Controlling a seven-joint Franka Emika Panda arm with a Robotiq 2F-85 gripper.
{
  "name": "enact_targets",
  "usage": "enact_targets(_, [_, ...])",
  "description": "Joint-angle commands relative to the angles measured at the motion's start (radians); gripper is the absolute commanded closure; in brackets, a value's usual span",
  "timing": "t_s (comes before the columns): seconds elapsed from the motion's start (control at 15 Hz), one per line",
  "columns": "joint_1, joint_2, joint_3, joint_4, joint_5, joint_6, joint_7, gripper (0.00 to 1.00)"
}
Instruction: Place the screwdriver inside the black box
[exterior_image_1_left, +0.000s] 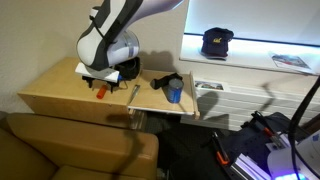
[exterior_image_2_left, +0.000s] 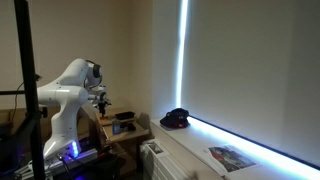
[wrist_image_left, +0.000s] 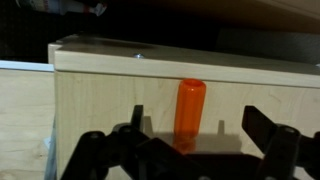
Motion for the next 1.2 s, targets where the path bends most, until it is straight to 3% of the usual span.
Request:
enact_targets(0.0, [0.062, 0.095, -0.066, 0.152, -0.032, -0.05, 0.023, 0.0])
enact_targets(0.13, [0.101, 0.132, -0.112, 0.206, -0.06, -0.078, 0.035, 0.0])
enact_targets(0.2, [0.069, 0.087, -0.073, 0.131, -0.03, -0.032, 0.006, 0.0])
enact_targets(0.73, [0.113, 0.148, -0.112, 0.175, -0.059, -0.054, 0.016, 0.0])
enact_targets(0.8, [0.109, 0.156, -0.102, 0.177, -0.057, -0.051, 0.006, 0.08])
enact_targets(0.87, [0.115, 0.163, -0.106, 0.176, -0.061, -0.041, 0.007, 0.27])
enact_targets(1.13, [0.121, 0.159, -0.109, 0.168, -0.07, -0.029, 0.007, 0.55])
